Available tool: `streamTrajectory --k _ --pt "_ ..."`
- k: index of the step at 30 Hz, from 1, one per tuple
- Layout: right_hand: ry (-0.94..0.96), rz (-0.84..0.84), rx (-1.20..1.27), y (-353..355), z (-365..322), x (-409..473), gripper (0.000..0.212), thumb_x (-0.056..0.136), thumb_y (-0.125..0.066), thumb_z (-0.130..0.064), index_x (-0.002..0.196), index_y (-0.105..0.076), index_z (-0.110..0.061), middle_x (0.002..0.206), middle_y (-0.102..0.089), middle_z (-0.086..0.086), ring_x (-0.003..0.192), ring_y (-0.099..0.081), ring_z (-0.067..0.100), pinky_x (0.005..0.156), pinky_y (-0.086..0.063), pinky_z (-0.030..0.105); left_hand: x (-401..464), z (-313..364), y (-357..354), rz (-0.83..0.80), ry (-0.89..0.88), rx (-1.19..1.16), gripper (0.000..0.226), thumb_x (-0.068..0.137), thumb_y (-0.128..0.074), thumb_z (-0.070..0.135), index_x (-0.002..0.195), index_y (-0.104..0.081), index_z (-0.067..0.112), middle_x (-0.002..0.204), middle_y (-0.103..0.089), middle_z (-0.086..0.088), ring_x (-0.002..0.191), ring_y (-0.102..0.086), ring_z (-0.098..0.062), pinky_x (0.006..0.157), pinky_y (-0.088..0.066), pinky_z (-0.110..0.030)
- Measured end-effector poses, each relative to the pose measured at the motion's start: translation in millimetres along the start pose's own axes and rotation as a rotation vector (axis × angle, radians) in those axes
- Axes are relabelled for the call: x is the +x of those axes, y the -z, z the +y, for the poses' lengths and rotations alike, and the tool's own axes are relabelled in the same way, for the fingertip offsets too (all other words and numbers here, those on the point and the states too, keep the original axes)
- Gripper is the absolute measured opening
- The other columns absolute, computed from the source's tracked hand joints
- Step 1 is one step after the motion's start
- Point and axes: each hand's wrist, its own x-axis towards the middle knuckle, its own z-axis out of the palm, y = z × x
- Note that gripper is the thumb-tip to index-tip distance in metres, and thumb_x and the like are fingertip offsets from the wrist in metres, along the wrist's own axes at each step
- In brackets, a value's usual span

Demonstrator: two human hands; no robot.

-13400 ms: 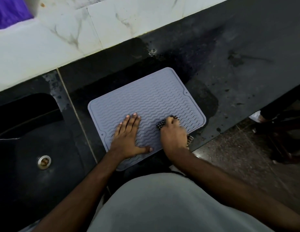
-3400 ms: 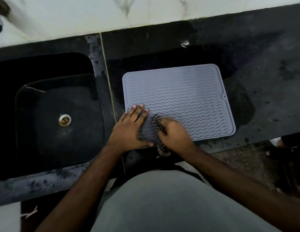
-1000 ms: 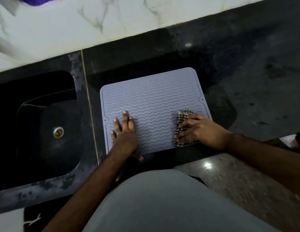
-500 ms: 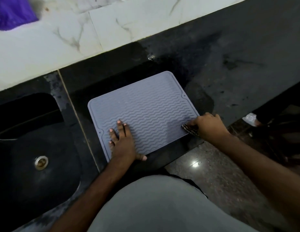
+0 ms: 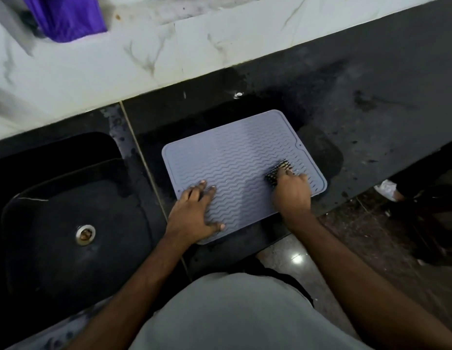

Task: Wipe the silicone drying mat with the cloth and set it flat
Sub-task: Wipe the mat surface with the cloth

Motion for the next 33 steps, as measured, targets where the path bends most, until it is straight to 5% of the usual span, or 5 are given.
streamTrajectory --k 8,14,21,24,33 --pt "0.301 -0.144 -0.079 8 -97 -71 0.051 0.088 -0.056 -0.022 0.131 -0.047 0.004 0.115 -0.063 0.020 0.112 -0.053 0.033 0.089 -0.046 0.037 1 -5 -2 0.089 -0.040 0.067 0.110 0.069 -0.063 0.080 0.159 -0.023 0.031 0.167 -0.016 0.002 0.148 -0.021 -0.025 0.115 -0.031 -0.044" --pt "0.282 -0.071 0.231 26 -82 -61 0.038 0.085 -0.052 -0.012 0.122 -0.061 -0.011 0.102 -0.070 0.016 0.096 -0.057 0.036 0.078 -0.050 0.041 -20 -53 7 0.127 -0.115 -0.065 0.115 0.066 -0.061 0.084 0.158 -0.028 0.023 0.167 -0.019 0.002 0.155 -0.010 -0.018 0.125 -0.008 -0.039" --pt "0.567 -0.138 0.151 -10 -142 -73 0.055 0.084 -0.053 -0.009 0.138 -0.053 -0.017 0.138 -0.057 0.010 0.105 -0.054 0.038 0.092 -0.045 0.043 -45 -80 -5 0.065 -0.046 0.138 0.131 0.058 -0.051 0.095 0.162 -0.008 0.026 0.168 -0.003 0.012 0.155 0.010 -0.016 0.123 0.010 -0.053" --pt "0.658 -0.118 0.047 -24 -145 -86 0.056 0.079 -0.066 -0.024 0.134 -0.058 -0.026 0.142 -0.055 0.002 0.096 -0.053 0.033 0.077 -0.048 0.041 -44 -81 -4 0.048 -0.038 0.148 0.132 0.056 -0.047 0.097 0.162 -0.010 0.027 0.169 -0.001 0.013 0.154 0.011 -0.014 0.122 0.010 -0.053" --pt "0.848 -0.288 0.008 23 -123 -81 0.056 0.079 -0.036 -0.020 0.125 -0.064 -0.038 0.128 -0.063 -0.014 0.106 -0.041 0.023 0.088 -0.038 0.039 -41 -74 1 0.018 -0.022 0.172 0.132 0.060 -0.061 0.088 0.162 -0.007 0.023 0.169 0.000 0.007 0.155 0.011 -0.018 0.119 0.017 -0.053"
